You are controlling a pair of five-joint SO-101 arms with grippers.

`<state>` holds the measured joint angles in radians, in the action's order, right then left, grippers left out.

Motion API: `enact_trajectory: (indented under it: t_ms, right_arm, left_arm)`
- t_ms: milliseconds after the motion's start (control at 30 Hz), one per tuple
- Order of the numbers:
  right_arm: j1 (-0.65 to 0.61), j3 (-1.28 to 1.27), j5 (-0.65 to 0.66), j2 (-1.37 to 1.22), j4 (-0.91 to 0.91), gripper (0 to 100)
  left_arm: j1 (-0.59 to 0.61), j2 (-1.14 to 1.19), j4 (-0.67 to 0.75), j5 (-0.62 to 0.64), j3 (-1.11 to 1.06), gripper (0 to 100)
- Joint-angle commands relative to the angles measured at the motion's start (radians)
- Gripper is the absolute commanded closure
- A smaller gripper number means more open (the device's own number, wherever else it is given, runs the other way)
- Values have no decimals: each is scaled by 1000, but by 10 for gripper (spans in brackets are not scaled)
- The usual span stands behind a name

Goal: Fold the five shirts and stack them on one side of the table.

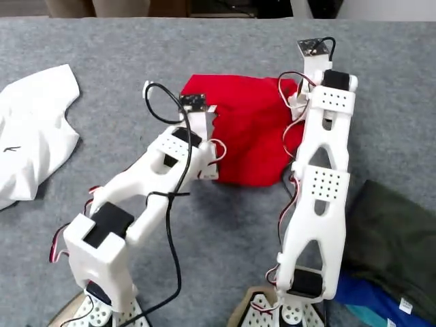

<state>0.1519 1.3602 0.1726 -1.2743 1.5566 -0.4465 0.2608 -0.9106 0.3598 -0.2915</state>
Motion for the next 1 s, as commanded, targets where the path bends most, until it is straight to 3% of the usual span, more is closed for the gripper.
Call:
enact_trajectory:
  t_ms: [0,133,267,367,500,767,967]
  right_arm:
    - [28,-2,8,-2,-12,991]
    - [28,-2,8,-2,-12,991]
    - [28,-2,8,-2,-9,991]
    - [30,8,9,2,23,991]
    - [25,114,120,15,146,991]
    - [31,303,147,42,230,981]
    - [33,255,141,191,230,843]
  left_arm:
    - [8,31,2,-5,64,868]
    - [8,102,-83,15,161,884]
    - [8,183,-150,29,258,986]
    - [8,211,-184,29,285,981]
    - [17,191,-189,20,249,981]
    - [130,-44,-233,-84,132,981]
    - [265,-288,-393,-227,124,981]
